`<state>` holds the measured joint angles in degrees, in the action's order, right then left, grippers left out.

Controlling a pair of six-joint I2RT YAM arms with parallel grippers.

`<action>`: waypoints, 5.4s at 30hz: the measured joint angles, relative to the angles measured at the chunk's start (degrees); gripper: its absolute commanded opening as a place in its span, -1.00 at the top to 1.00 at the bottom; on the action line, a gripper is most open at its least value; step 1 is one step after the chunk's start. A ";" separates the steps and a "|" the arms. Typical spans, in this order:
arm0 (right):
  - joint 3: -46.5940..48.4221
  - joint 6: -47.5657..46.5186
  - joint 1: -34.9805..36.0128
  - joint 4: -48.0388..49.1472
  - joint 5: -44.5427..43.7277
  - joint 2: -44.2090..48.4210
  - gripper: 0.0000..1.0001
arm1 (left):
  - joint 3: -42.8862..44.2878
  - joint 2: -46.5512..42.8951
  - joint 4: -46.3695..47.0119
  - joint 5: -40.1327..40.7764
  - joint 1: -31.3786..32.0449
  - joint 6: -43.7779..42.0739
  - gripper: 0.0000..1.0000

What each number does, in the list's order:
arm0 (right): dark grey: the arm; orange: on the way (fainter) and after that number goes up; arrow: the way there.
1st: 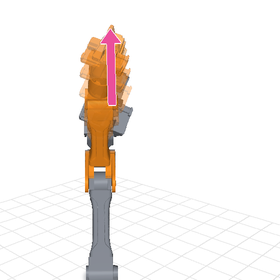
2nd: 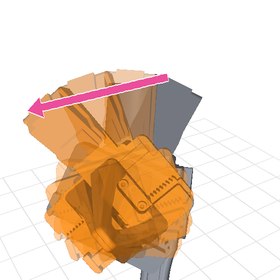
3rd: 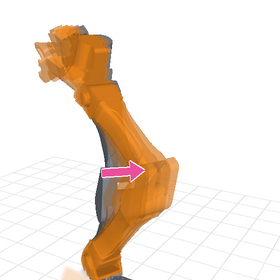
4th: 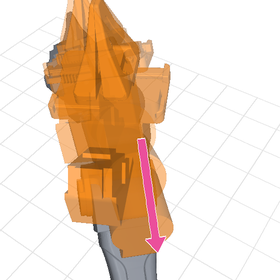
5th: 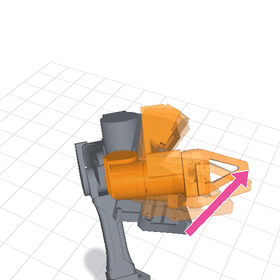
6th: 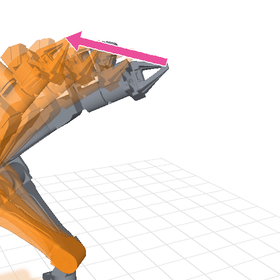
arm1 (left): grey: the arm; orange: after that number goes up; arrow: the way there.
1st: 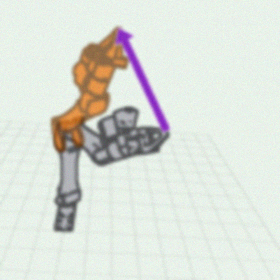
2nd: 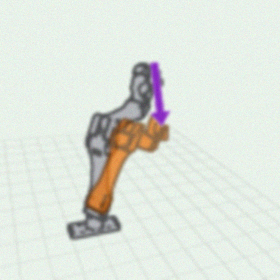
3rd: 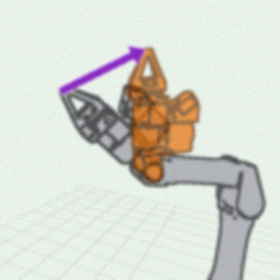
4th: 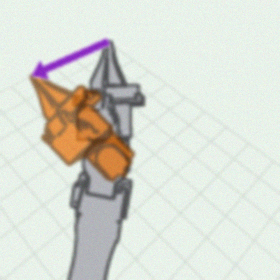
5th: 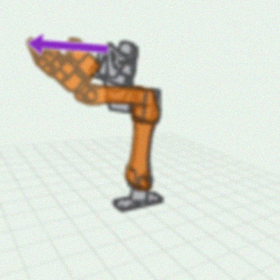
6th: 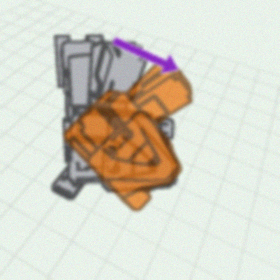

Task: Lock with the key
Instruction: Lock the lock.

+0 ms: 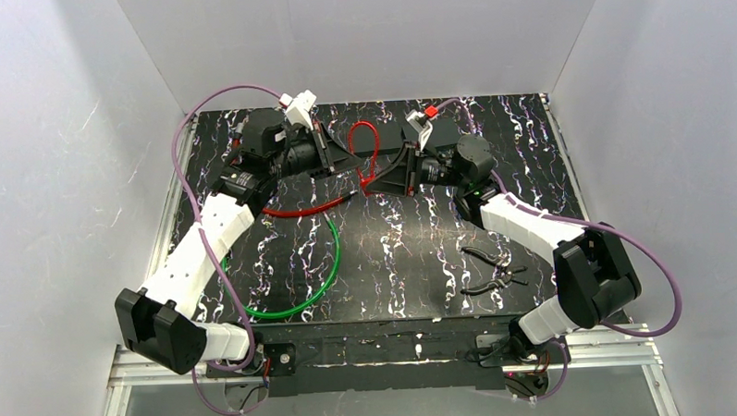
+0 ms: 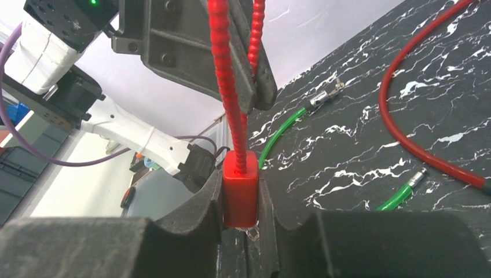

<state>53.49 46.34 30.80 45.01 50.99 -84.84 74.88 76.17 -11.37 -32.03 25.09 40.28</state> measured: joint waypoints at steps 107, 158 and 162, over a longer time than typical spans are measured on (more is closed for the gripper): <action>-1.66 15.09 0.73 15.10 2.99 -3.72 0.97 | -13.96 1.35 28.57 -19.69 -1.89 13.44 0.37; 12.67 -22.38 6.76 -30.17 -13.13 -4.03 -0.15 | -22.02 0.37 32.36 -10.34 -13.04 29.17 1.00; 13.23 -22.54 6.80 -30.27 -13.35 -4.80 0.02 | -22.02 -0.02 32.39 -10.35 -13.04 29.10 1.00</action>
<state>66.72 23.80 37.60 14.74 37.64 -89.63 52.86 76.15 21.02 -42.38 12.05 69.38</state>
